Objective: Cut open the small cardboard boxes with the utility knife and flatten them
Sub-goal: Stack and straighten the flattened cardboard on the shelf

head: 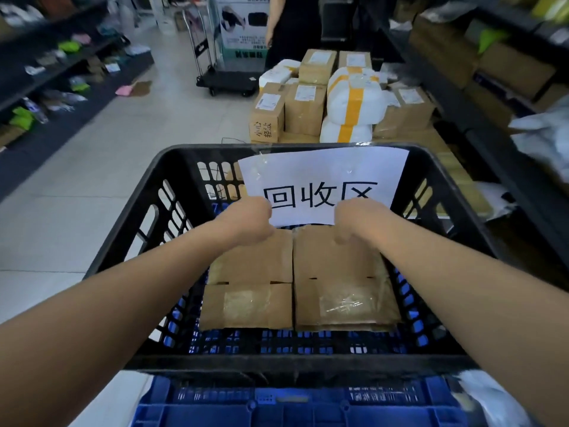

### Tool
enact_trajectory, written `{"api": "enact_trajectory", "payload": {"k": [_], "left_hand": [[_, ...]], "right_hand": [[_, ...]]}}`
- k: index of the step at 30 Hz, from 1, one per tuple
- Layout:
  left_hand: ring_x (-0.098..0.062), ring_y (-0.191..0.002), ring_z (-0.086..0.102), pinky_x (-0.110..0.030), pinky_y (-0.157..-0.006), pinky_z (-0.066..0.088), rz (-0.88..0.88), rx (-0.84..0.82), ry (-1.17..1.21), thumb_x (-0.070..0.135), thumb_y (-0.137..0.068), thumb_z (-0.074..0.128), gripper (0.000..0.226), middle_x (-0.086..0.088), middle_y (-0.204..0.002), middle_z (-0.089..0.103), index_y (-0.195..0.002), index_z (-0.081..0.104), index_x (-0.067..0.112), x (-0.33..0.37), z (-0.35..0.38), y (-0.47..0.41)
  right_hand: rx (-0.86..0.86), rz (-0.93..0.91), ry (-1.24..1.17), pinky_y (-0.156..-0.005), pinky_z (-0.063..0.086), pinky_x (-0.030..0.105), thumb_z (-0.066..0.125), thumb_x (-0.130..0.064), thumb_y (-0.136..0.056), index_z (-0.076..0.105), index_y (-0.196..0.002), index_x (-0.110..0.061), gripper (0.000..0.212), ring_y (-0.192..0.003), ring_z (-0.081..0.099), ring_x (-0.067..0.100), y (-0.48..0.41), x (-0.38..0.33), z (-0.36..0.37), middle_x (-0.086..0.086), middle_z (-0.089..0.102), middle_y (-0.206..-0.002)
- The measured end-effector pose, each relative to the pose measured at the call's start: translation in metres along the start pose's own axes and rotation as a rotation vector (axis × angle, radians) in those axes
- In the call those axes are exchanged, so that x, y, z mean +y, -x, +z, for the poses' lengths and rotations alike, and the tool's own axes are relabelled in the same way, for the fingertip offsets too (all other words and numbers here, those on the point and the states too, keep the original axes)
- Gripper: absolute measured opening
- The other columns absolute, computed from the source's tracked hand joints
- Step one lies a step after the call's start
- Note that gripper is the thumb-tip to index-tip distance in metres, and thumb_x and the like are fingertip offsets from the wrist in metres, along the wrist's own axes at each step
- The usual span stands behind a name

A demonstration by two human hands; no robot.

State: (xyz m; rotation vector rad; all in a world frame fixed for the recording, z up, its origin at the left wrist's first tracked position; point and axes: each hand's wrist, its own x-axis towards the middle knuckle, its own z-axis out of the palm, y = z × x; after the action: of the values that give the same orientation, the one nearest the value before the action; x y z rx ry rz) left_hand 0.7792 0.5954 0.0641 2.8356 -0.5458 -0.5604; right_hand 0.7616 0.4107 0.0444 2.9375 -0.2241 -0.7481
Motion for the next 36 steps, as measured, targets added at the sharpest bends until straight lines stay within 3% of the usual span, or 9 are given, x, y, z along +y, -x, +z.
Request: {"api": "enact_trajectory", "payload": {"k": [2, 4, 9, 13, 15, 19, 24, 31, 36], "left_hand": [[-0.028, -0.096, 0.057, -0.033, -0.076, 0.046, 0.093, 0.100, -0.070, 0.018, -0.092, 0.051, 0.022, -0.011, -0.107, 0.060, -0.111, 0.055, 0.006, 0.022, -0.018, 0.011], [-0.030, -0.103, 0.055, -0.038, -0.083, 0.047, 0.216, 0.237, -0.149, 0.022, -0.094, 0.050, 0.027, -0.011, -0.114, 0.059, -0.117, 0.053, 0.007, 0.045, -0.038, 0.025], [-0.030, -0.099, 0.053, -0.036, -0.068, 0.038, 0.589, 0.522, -0.320, 0.027, -0.095, 0.050, 0.025, -0.008, -0.109, 0.056, -0.115, 0.052, 0.013, 0.113, -0.072, 0.069], [-0.030, -0.096, 0.055, -0.037, -0.067, 0.039, 0.928, 0.698, -0.314, 0.022, -0.094, 0.051, 0.019, -0.007, -0.104, 0.057, -0.112, 0.053, 0.014, 0.161, -0.074, 0.115], [-0.032, -0.097, 0.055, -0.039, -0.072, 0.040, 1.079, 0.747, -0.287, 0.023, -0.092, 0.054, 0.023, -0.009, -0.105, 0.058, -0.113, 0.054, 0.014, 0.186, -0.068, 0.142], [-0.035, -0.093, 0.056, -0.041, -0.074, 0.040, 1.365, 0.798, -0.232, 0.023, -0.089, 0.059, 0.022, -0.012, -0.099, 0.060, -0.107, 0.057, 0.010, 0.240, -0.044, 0.205], [-0.038, -0.083, 0.056, -0.046, -0.076, 0.040, 1.695, 0.778, -0.163, 0.014, -0.083, 0.064, 0.021, -0.017, -0.090, 0.060, -0.100, 0.059, 0.004, 0.300, 0.007, 0.294], [-0.034, -0.088, 0.055, -0.040, -0.088, 0.036, 1.957, 0.700, -0.050, 0.011, -0.086, 0.058, 0.018, -0.011, -0.096, 0.060, -0.104, 0.058, 0.008, 0.383, 0.093, 0.427], [-0.032, -0.083, 0.053, -0.038, -0.088, 0.035, 2.051, 0.635, 0.054, 0.011, -0.090, 0.054, 0.014, -0.011, -0.093, 0.058, -0.103, 0.058, 0.007, 0.447, 0.155, 0.510]], "right_hand": [[0.188, 0.030, -0.037, -0.068, 0.040, 0.031, 0.059, -0.021, -0.085, 0.050, -0.089, -0.016, 0.011, -0.080, 0.047, 0.023, 0.029, 0.003, -0.018, -0.001, 0.040, -0.072], [0.335, 0.089, -0.040, -0.068, 0.033, 0.032, 0.060, -0.024, -0.087, 0.047, -0.089, -0.017, 0.014, -0.080, 0.044, 0.024, 0.063, 0.011, -0.035, -0.002, 0.038, -0.071], [0.559, 0.334, -0.074, -0.076, 0.030, 0.036, 0.060, -0.031, -0.089, 0.052, -0.093, -0.017, 0.017, -0.108, 0.049, 0.030, 0.163, 0.045, -0.054, 0.008, 0.057, -0.112], [0.692, 0.578, -0.099, -0.070, 0.031, 0.036, 0.057, -0.033, -0.092, 0.050, -0.095, -0.014, 0.020, -0.091, 0.047, 0.029, 0.252, 0.064, -0.043, 0.010, 0.057, -0.108], [0.729, 0.701, -0.105, -0.071, 0.028, 0.035, 0.058, -0.034, -0.092, 0.053, -0.102, -0.014, 0.023, -0.098, 0.049, 0.031, 0.297, 0.068, -0.030, 0.010, 0.056, -0.111], [0.753, 0.942, -0.122, -0.070, 0.028, 0.036, 0.062, -0.042, -0.088, 0.052, -0.110, -0.008, 0.042, -0.109, 0.049, 0.034, 0.390, 0.072, 0.005, 0.012, 0.055, -0.115], [0.726, 1.266, -0.112, -0.071, 0.028, 0.034, 0.063, -0.039, -0.087, 0.050, -0.110, -0.007, 0.042, -0.108, 0.049, 0.032, 0.504, 0.074, 0.070, 0.012, 0.055, -0.114], [0.630, 1.644, -0.124, -0.078, 0.034, 0.036, 0.061, -0.037, -0.089, 0.050, -0.110, -0.008, 0.038, -0.112, 0.049, 0.032, 0.657, 0.078, 0.167, 0.012, 0.054, -0.117], [0.587, 1.821, -0.152, -0.080, 0.036, 0.038, 0.061, -0.038, -0.089, 0.050, -0.109, -0.006, 0.039, -0.111, 0.049, 0.034, 0.760, 0.099, 0.233, 0.014, 0.054, -0.114]]}}
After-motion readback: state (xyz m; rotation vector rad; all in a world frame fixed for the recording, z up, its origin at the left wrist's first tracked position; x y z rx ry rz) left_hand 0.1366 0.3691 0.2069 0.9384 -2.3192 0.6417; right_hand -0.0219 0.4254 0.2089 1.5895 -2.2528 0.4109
